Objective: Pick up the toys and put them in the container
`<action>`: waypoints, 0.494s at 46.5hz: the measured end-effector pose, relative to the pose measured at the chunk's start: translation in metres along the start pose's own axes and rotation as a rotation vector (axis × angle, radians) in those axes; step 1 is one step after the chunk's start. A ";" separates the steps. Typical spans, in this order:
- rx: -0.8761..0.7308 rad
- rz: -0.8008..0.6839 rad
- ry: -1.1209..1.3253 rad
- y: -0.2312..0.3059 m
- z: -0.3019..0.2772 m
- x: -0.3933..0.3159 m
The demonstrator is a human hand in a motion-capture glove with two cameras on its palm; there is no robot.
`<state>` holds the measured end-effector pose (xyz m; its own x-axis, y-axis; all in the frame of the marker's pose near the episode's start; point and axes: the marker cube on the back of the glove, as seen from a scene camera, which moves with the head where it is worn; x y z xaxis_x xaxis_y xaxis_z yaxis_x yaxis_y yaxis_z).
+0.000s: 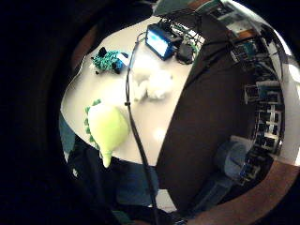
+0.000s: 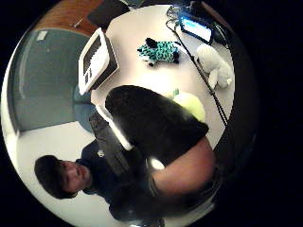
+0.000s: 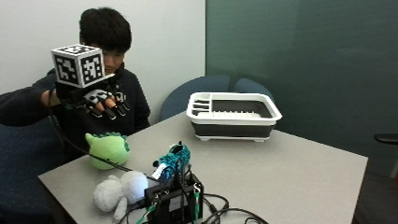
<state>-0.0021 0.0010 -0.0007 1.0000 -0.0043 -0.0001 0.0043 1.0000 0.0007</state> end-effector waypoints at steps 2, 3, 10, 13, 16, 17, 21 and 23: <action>0.001 -0.004 -0.001 -0.001 -0.001 -0.001; 0.002 -0.007 -0.003 -0.002 -0.002 -0.002; -0.016 -0.026 -0.018 -0.016 -0.009 -0.011; -0.036 -0.035 -0.015 -0.029 -0.010 -0.018; -0.048 -0.041 -0.011 -0.045 -0.009 -0.027; -0.052 -0.051 -0.009 -0.051 -0.007 -0.030; -0.088 -0.094 -0.002 -0.080 0.004 -0.039; -0.113 -0.095 -0.011 -0.099 0.012 -0.042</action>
<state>-0.0445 -0.0983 0.0107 0.9950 -0.0985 0.0160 0.0997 0.9887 -0.1116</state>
